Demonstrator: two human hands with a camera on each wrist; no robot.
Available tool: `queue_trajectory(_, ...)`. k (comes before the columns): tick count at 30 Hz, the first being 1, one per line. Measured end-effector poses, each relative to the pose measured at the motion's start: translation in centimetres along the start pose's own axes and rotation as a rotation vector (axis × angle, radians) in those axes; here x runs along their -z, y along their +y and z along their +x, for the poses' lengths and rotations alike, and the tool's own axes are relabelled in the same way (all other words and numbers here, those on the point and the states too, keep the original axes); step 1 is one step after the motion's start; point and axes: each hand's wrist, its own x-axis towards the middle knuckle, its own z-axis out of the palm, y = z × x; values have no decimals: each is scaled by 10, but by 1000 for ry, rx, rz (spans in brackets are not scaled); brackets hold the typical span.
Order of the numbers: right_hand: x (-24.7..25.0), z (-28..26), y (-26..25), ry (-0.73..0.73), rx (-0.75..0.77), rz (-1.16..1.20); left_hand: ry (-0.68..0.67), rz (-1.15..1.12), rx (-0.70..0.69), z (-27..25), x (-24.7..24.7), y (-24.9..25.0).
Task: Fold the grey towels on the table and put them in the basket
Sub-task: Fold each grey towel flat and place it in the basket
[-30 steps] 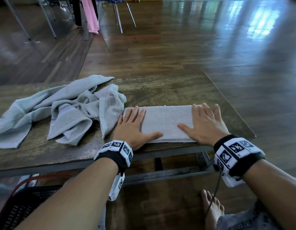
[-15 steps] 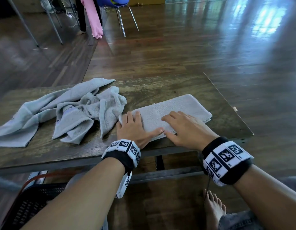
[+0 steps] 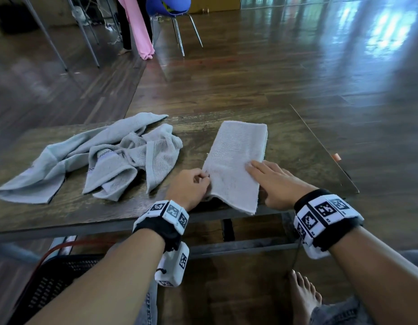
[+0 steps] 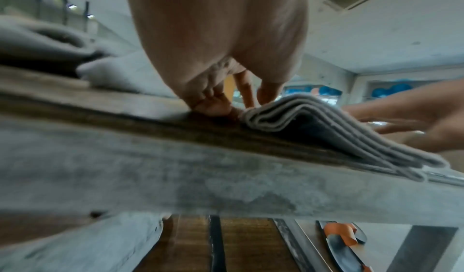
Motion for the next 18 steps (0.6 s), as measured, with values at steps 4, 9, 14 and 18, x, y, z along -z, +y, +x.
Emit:
queue_trajectory(4,-11,-2,4,-16,63,6,4,-130,4,1,-1,-13)
queue_trajectory(9,-25,-8,0,79,160,-47,-9,-196,10,1,1,-16)
queue_trajectory(14,-23,-18,-4,318,251,50,-54,-263,35,-2,6,-22)
queue_trajectory(18,-7,-26,-6,421,263,391,-68,-343,35,-4,10,-26)
